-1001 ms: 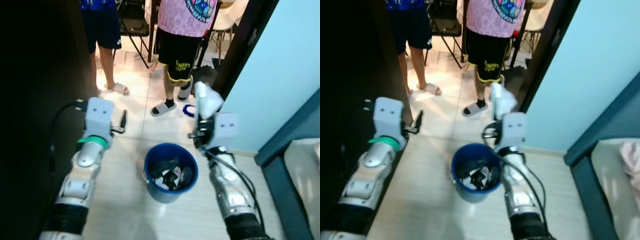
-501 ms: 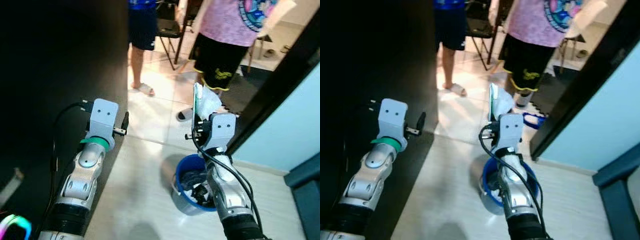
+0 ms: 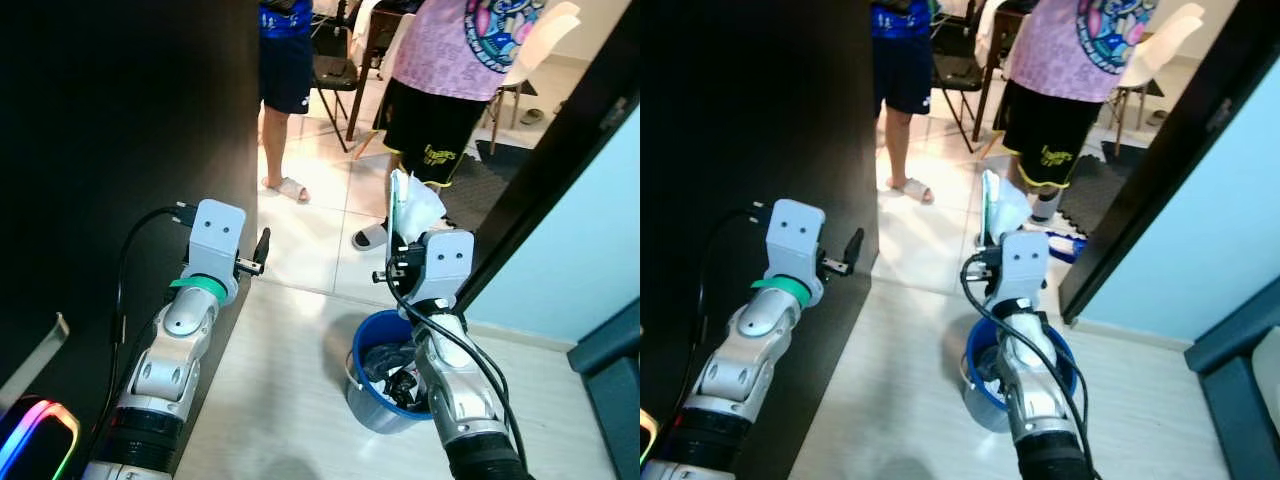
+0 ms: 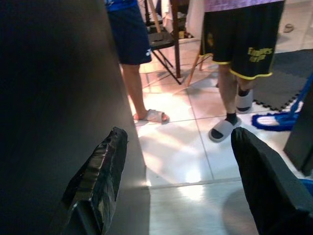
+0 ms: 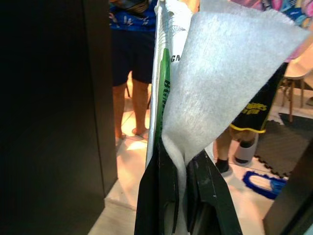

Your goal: Clean up the room

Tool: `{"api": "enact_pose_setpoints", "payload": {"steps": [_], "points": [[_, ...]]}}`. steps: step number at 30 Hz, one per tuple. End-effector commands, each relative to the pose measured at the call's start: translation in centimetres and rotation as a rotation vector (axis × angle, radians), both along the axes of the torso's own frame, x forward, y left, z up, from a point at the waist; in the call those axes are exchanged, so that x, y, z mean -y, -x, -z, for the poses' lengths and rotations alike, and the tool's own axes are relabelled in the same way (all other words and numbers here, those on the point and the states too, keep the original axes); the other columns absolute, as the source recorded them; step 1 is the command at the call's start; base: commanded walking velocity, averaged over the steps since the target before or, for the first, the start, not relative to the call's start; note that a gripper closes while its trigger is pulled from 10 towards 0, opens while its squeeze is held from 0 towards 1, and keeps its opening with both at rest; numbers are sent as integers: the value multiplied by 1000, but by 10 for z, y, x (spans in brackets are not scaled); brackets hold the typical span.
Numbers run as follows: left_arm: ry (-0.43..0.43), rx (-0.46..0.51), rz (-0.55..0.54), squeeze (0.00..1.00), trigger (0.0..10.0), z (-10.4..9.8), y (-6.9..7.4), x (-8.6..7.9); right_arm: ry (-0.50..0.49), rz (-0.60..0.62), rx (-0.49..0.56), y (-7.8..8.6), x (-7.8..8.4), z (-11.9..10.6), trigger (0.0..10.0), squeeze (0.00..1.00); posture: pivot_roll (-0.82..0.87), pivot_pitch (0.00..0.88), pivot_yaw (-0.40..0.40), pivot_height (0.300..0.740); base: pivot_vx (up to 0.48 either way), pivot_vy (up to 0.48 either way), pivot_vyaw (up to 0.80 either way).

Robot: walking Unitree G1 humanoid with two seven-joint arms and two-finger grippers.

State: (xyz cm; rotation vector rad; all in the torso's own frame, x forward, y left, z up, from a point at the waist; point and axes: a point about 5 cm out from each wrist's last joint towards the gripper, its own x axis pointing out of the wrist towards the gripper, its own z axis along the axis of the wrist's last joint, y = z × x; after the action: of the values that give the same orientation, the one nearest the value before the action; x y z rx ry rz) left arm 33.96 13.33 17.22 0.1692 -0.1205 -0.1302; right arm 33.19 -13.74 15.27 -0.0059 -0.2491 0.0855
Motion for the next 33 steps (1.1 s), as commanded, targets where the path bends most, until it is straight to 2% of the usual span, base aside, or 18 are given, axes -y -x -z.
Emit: {"api": "enact_pose_setpoints", "payload": {"steps": [1,20,29,33], "points": [[-1,1,11,0,10000,2,2,2,-1,20,-14,2,6,3,10000,0,-9,54,3,740,0,-364,0],[-1,2,16,0,10000,1,1,2,-5,20,-16,1,5,3,10000,0,-8,59,6,740,0,-357,0],[37,11,50,0,10000,-1,3,6,-7,21,-17,1,4,3,10000,0,-5,59,9,740,0,0,0],[30,30,72,0,10000,-3,5,9,-10,21,-17,1,3,3,10000,0,-4,58,9,740,0,0,0]]}}
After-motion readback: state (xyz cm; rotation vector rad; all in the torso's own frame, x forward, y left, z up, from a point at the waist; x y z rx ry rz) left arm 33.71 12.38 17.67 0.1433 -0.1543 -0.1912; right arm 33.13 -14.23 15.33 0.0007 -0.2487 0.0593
